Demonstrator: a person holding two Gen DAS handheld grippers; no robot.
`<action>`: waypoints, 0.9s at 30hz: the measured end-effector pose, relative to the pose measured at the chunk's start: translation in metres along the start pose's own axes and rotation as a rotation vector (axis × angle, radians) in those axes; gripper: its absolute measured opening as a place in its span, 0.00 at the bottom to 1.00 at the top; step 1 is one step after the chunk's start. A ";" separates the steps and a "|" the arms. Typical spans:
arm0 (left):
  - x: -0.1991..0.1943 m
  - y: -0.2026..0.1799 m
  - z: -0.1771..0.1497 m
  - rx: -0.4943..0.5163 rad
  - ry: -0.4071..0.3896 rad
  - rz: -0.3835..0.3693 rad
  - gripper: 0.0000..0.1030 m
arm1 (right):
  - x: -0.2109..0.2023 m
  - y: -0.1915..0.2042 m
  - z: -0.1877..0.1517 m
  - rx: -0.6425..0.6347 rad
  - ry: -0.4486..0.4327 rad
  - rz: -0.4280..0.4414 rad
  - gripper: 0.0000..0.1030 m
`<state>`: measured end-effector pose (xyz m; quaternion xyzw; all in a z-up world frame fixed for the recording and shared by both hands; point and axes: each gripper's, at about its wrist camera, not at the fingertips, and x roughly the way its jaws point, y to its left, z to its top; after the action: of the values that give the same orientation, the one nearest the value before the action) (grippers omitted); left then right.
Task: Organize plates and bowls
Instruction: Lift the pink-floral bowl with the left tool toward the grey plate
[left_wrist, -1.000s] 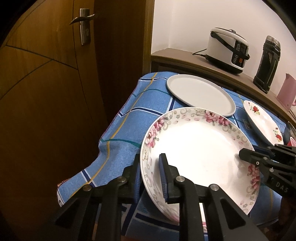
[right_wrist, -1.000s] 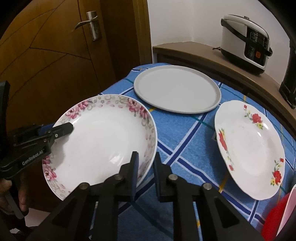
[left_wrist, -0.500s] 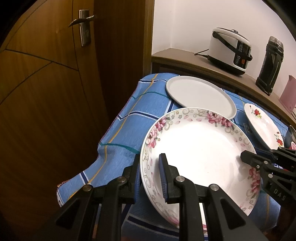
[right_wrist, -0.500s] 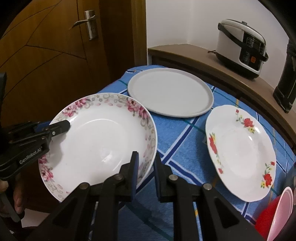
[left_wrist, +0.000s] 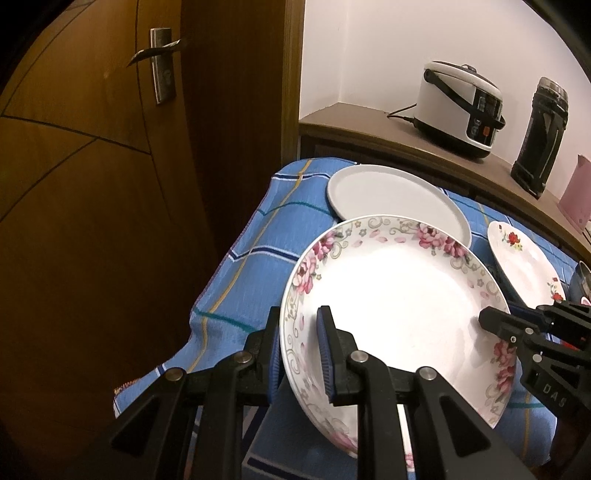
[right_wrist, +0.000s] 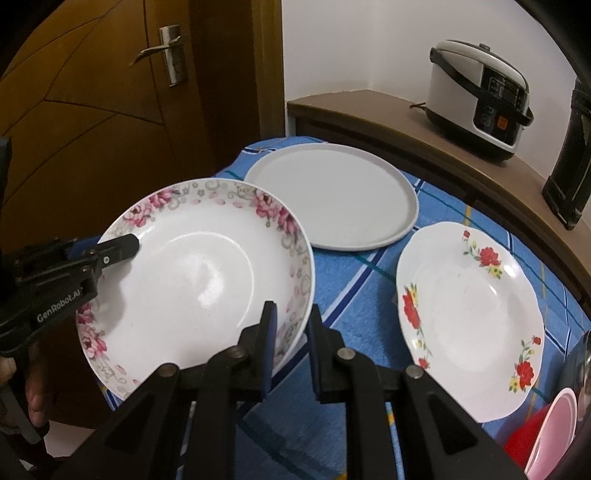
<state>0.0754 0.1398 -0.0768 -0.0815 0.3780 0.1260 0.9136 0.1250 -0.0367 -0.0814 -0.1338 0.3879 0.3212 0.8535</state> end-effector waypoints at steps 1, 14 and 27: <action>0.001 0.000 0.001 0.000 -0.003 0.000 0.20 | 0.001 -0.001 0.001 0.000 0.000 -0.001 0.15; 0.007 -0.009 0.027 0.020 -0.051 -0.004 0.19 | 0.001 -0.015 0.022 0.013 -0.019 -0.023 0.15; 0.014 -0.019 0.056 0.034 -0.102 -0.006 0.19 | 0.002 -0.033 0.047 0.033 -0.054 -0.054 0.16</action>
<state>0.1278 0.1371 -0.0464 -0.0603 0.3330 0.1209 0.9332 0.1751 -0.0382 -0.0527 -0.1213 0.3663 0.2950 0.8741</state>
